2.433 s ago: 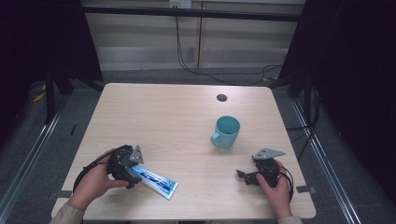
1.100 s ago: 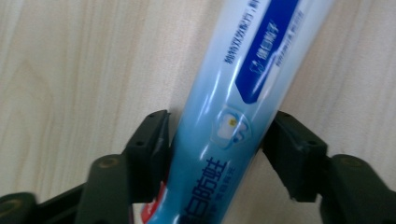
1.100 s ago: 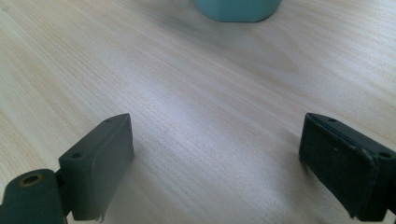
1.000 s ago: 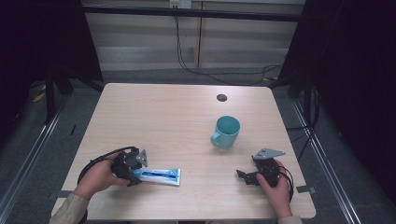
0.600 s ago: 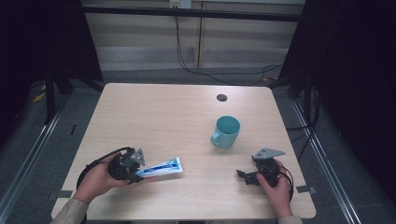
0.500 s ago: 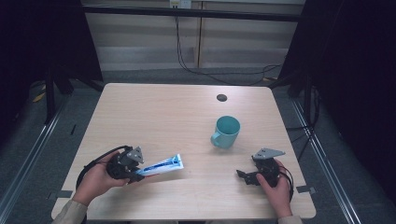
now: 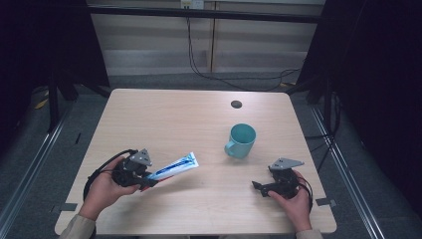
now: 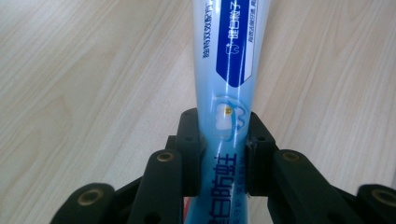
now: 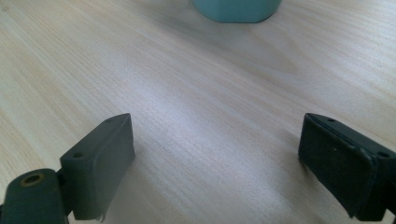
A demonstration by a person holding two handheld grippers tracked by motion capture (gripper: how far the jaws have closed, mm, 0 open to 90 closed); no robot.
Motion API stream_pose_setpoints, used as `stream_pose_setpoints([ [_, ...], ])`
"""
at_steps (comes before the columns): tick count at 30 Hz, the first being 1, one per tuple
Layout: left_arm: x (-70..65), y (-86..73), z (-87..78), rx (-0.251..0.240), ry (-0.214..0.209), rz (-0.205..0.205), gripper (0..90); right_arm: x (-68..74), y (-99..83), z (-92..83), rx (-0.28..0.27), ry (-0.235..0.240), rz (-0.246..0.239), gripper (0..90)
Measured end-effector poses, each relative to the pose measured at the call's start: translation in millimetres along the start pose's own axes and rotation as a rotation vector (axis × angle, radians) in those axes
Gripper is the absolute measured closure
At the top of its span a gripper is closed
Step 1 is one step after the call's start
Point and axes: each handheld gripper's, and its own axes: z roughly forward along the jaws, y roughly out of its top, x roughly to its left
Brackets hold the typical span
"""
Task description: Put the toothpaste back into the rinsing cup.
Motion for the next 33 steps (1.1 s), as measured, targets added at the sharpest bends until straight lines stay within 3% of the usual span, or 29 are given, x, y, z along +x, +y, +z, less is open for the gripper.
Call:
stream_pose_setpoints([
  [1, -0.1, 1.0, 0.9, -0.009, -0.005, -0.018, 72.9, -0.2, -0.1, -0.5, -0.002, -0.006, 0.004, 11.5],
  [2, 0.7, 2.1, 0.9, -0.004, 0.002, -0.004, 73.0, -0.6, -0.2, -0.7, -0.005, -0.009, 0.012, 11.7],
  [6, 1.2, 5.5, 2.3, -0.027, 0.004, -0.013, 73.0, -2.8, 0.0, -1.3, -0.015, 0.005, 0.037, 12.1],
  [11, 1.1, 9.3, 1.7, -0.058, 0.010, -0.029, 73.1, -5.8, 2.8, -3.3, -0.016, 0.065, 0.091, 13.5],
  [13, 2.0, 10.7, 1.5, -0.077, -0.005, -0.046, 73.1, -5.3, 3.9, -3.9, -0.020, 0.066, 0.089, 13.7],
  [15, 2.4, 12.3, 1.2, -0.075, -0.005, -0.037, 73.1, -1.5, 10.5, -6.1, -0.027, 0.078, 0.075, 14.5],
  [16, 1.6, 12.8, 2.0, -0.090, -0.006, -0.056, 73.1, -0.6, 12.4, -6.3, -0.032, 0.082, 0.071, 14.8],
  [33, -1.9, 35.1, 2.3, -0.159, -0.008, -0.068, 73.2, 16.9, 43.6, -7.2, -0.063, 0.164, 0.043, 17.5],
])
